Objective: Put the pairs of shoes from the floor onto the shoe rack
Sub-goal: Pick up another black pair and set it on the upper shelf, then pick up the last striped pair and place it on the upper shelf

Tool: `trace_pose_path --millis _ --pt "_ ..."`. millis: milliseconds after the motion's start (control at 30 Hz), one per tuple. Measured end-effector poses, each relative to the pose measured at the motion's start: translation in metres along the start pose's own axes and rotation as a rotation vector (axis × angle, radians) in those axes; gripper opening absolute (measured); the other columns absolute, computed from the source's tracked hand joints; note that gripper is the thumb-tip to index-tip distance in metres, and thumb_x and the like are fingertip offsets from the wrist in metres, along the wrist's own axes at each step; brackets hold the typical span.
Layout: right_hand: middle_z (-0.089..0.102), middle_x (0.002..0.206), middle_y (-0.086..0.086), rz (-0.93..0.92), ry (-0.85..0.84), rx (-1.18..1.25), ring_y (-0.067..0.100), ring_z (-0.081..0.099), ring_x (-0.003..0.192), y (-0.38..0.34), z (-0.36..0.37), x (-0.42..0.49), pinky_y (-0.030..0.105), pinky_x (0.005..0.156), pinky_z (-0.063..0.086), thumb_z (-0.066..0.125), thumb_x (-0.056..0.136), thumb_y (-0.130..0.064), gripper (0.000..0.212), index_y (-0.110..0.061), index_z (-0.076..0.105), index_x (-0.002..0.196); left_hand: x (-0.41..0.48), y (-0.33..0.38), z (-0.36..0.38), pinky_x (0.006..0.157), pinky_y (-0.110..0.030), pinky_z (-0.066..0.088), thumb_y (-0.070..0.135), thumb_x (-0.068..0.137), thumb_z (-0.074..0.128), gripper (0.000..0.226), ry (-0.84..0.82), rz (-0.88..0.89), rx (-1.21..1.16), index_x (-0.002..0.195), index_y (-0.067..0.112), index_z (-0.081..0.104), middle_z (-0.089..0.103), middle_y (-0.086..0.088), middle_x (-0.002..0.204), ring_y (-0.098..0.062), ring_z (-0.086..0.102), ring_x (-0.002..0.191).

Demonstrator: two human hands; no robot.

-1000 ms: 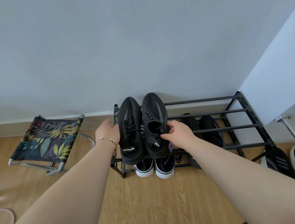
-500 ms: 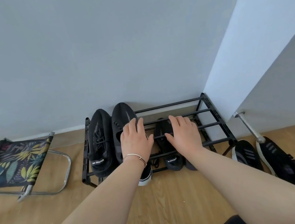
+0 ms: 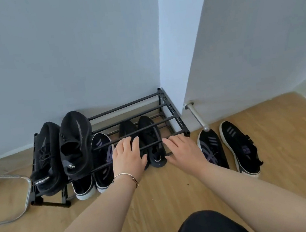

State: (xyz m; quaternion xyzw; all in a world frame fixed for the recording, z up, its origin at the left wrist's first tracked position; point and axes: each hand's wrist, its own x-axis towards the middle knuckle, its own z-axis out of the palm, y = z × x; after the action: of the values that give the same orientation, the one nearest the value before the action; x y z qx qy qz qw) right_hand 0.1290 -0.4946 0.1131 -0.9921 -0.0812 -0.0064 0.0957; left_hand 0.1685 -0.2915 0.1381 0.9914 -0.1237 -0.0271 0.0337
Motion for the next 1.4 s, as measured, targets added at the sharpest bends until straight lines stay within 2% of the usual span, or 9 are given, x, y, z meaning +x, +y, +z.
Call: trace_pose_path --millis 100,267,400,600,733,967,1167,1300,1400 --pt "0.062 0.120 0.002 0.043 -0.023 -0.024 0.025 0.057 0.111 0.030 0.006 -0.029 0.041 0.095 0.050 0.059 0.087 -0.039 0.055 -0.015 0.051 0.135 -0.004 0.029 0.003 0.106 -0.042 0.040 0.047 0.089 0.059 0.065 -0.027 0.057 0.049 0.144 0.016 0.044 0.048 -0.008 0.141 -0.030 0.043 0.130" --pt "0.062 0.122 0.005 0.236 -0.038 -0.058 0.027 0.056 0.114 0.084 0.011 -0.070 0.041 0.098 0.048 0.061 0.083 -0.035 0.054 -0.014 0.051 0.131 -0.019 0.078 0.019 0.107 -0.039 0.038 0.047 0.090 0.053 0.066 -0.121 0.080 0.049 0.147 0.019 0.037 0.044 -0.005 0.144 -0.027 0.040 0.132" --pt "0.064 0.125 0.008 0.409 0.020 -0.063 0.028 0.058 0.116 0.127 0.014 -0.096 0.043 0.096 0.049 0.065 0.085 -0.048 0.062 -0.012 0.053 0.134 -0.029 0.121 0.029 0.107 -0.039 0.036 0.054 0.089 0.051 0.074 -0.146 0.103 0.060 0.150 0.020 0.028 0.035 -0.004 0.150 -0.026 0.036 0.134" --pt "0.056 0.135 0.008 0.625 0.016 -0.033 0.030 0.049 0.126 0.172 0.018 -0.127 0.046 0.105 0.041 0.054 0.092 -0.053 0.064 -0.013 0.044 0.141 -0.026 0.175 0.049 0.103 -0.037 0.039 0.059 0.089 0.050 0.073 -0.219 0.212 0.021 0.146 0.019 0.030 0.038 -0.004 0.144 -0.026 0.039 0.129" --pt "0.057 0.135 0.008 0.725 0.059 -0.060 0.030 0.051 0.124 0.202 0.032 -0.134 0.045 0.100 0.042 0.054 0.092 -0.052 0.061 -0.014 0.045 0.140 -0.014 0.206 0.082 0.103 -0.038 0.039 0.058 0.091 0.047 0.066 -0.275 0.314 0.024 0.142 0.018 0.034 0.040 -0.005 0.142 -0.027 0.039 0.129" --pt "0.054 0.134 0.005 0.840 0.034 -0.081 0.030 0.053 0.115 0.234 0.061 -0.143 0.045 0.092 0.047 0.049 0.089 -0.063 0.068 -0.016 0.041 0.137 0.017 0.241 0.130 0.101 -0.039 0.041 0.058 0.089 0.053 0.072 -0.374 0.194 -0.085 0.143 0.015 0.031 0.043 -0.009 0.137 -0.030 0.042 0.125" --pt "0.039 0.147 0.008 1.050 -0.100 0.139 0.032 0.044 0.127 0.240 0.086 -0.143 0.045 0.091 0.052 0.058 0.086 -0.063 0.082 -0.021 0.025 0.148 0.024 0.265 0.164 0.092 -0.036 0.048 0.066 0.086 0.052 0.089 -0.512 0.056 -0.095 0.150 0.013 0.020 0.041 -0.014 0.143 -0.032 0.045 0.127" --pt "0.051 0.136 0.013 1.143 -0.109 0.210 0.031 0.052 0.120 0.247 0.100 -0.146 0.043 0.090 0.053 0.069 0.082 -0.057 0.092 -0.015 0.022 0.150 0.026 0.276 0.184 0.085 -0.038 0.053 0.063 0.083 0.060 0.082 -0.582 -0.073 -0.241 0.139 0.011 0.032 0.049 -0.014 0.132 -0.033 0.056 0.114" --pt "0.061 0.122 0.014 1.254 -0.073 0.306 0.031 0.061 0.107 0.256 0.108 -0.147 0.040 0.075 0.054 0.074 0.079 -0.054 0.087 -0.010 0.033 0.141 0.030 0.276 0.193 0.075 -0.037 0.053 0.059 0.080 0.066 0.079 -0.591 -0.150 -0.336 0.134 0.009 0.038 0.052 -0.015 0.125 -0.033 0.062 0.103"
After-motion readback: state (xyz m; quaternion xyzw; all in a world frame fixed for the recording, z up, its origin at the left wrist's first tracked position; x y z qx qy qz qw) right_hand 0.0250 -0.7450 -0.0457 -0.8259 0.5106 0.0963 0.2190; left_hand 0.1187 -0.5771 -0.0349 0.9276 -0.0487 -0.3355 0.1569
